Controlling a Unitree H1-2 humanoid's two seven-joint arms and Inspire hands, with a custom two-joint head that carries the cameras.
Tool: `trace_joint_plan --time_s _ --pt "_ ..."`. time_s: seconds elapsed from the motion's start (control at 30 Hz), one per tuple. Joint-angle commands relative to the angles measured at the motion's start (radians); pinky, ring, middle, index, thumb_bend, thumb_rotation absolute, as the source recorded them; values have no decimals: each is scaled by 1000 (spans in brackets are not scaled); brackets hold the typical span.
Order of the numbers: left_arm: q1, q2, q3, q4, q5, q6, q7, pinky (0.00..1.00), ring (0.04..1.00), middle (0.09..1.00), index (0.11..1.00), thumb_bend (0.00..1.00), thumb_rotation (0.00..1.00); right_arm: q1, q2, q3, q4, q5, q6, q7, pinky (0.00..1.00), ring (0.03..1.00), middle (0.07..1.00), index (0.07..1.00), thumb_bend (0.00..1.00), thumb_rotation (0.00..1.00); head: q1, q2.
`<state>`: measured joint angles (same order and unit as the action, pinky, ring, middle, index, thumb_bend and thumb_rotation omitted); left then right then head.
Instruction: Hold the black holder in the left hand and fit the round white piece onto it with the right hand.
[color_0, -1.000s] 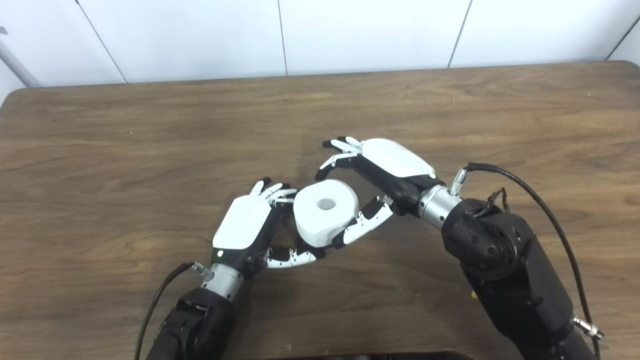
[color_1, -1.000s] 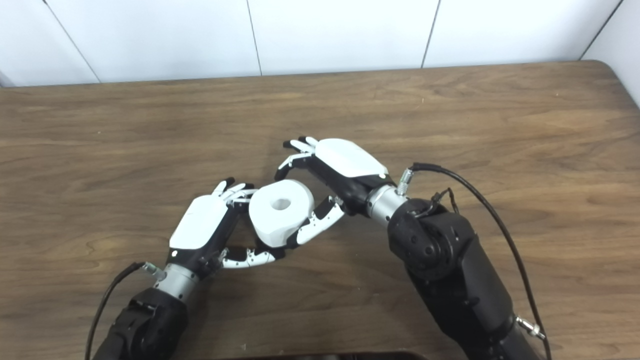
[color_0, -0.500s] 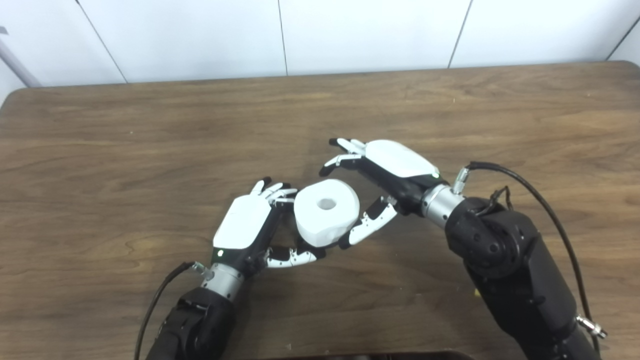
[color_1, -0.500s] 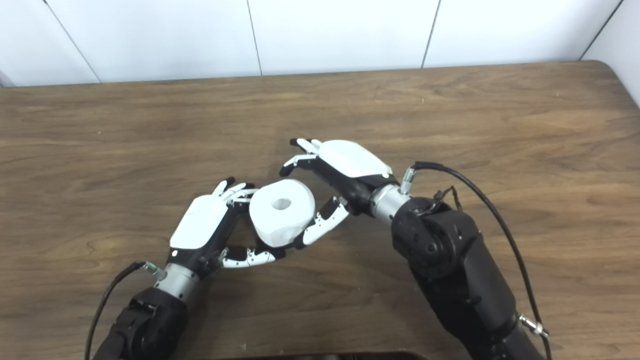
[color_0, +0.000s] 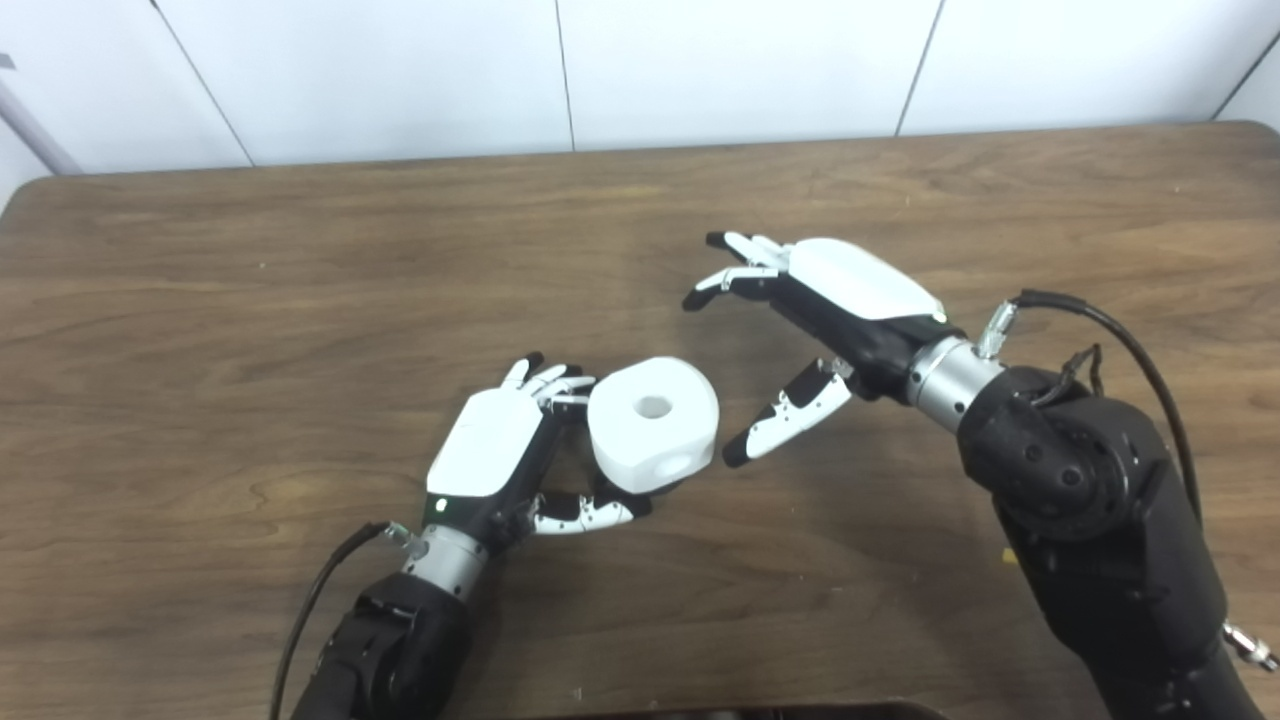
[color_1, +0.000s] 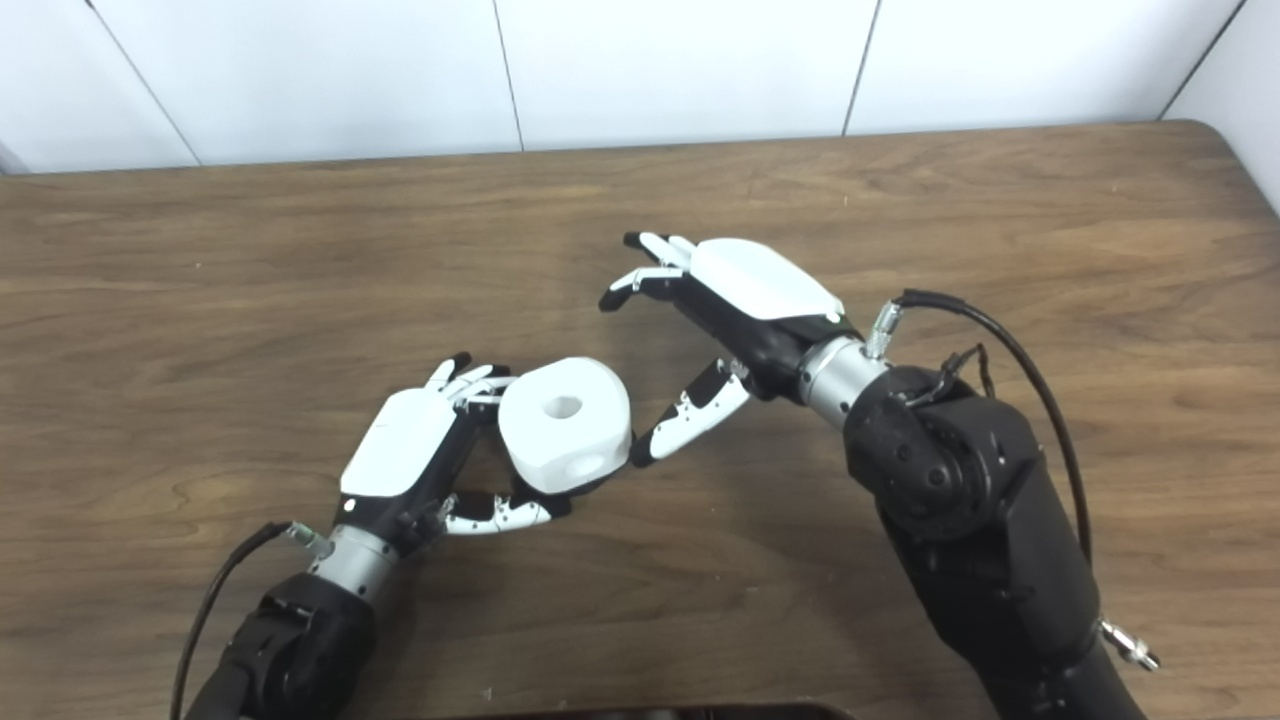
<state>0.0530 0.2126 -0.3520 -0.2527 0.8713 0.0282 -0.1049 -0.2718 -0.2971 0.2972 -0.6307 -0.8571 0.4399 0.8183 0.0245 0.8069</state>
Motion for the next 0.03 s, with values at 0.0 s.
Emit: trace_joint_plan --time_s 0.0 --pt "-3 6 -2 8 17 4 -6 1000 881 793 487 521 53 -23 4 -5 -26 2 -11 -14 1000 1000 996 792 1000 339 -1 1"
